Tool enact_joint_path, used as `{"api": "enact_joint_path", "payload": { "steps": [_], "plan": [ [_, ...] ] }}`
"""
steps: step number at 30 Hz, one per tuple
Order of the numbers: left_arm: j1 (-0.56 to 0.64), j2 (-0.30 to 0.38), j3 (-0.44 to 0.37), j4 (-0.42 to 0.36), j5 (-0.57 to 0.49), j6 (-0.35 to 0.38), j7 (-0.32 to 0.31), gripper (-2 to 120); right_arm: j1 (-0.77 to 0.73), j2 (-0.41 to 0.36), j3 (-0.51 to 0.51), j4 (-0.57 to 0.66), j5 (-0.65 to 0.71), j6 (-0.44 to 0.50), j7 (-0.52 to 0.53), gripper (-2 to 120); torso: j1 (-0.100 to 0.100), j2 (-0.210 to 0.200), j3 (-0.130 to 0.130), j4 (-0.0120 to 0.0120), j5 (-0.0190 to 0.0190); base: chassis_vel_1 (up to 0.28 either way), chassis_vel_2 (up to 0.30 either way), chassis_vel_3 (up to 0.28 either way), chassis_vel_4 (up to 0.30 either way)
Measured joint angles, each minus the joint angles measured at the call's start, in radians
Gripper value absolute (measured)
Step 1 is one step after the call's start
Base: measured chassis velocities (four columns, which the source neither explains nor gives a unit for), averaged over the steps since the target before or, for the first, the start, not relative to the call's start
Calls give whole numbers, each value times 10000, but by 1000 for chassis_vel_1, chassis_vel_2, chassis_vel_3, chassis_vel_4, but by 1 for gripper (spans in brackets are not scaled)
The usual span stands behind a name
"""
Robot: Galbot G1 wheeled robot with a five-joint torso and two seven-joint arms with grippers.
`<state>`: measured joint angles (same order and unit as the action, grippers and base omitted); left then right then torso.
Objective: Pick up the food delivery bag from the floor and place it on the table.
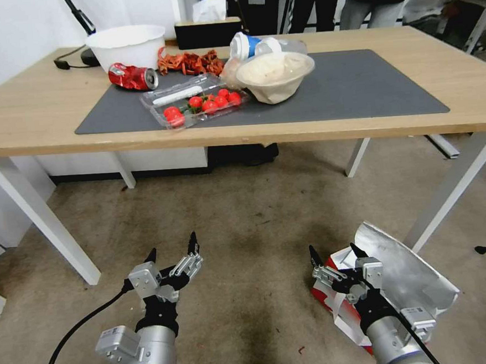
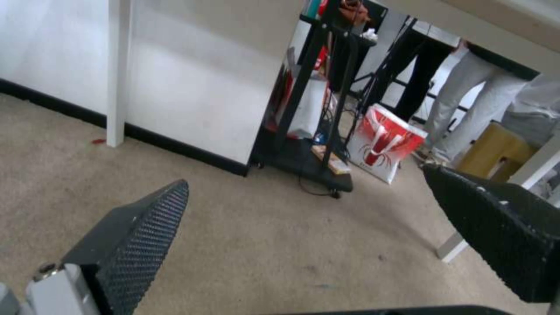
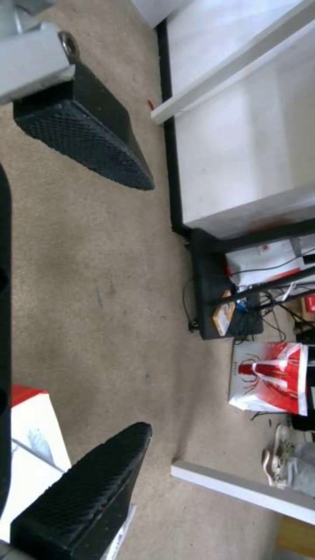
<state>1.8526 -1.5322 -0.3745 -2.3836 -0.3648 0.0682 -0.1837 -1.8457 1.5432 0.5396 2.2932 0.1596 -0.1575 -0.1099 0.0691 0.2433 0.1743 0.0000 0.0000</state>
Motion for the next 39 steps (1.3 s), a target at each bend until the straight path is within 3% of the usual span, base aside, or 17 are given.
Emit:
{"api": "enact_joint_path", "payload": {
  "steps": [39],
  "plan": [
    [23,-20,29,143,104,-127,95,100,-31,-37,130,-5,89,85,-14,100,-305,-1557,-1252,0,0,0,0,0,0]
  ]
}}
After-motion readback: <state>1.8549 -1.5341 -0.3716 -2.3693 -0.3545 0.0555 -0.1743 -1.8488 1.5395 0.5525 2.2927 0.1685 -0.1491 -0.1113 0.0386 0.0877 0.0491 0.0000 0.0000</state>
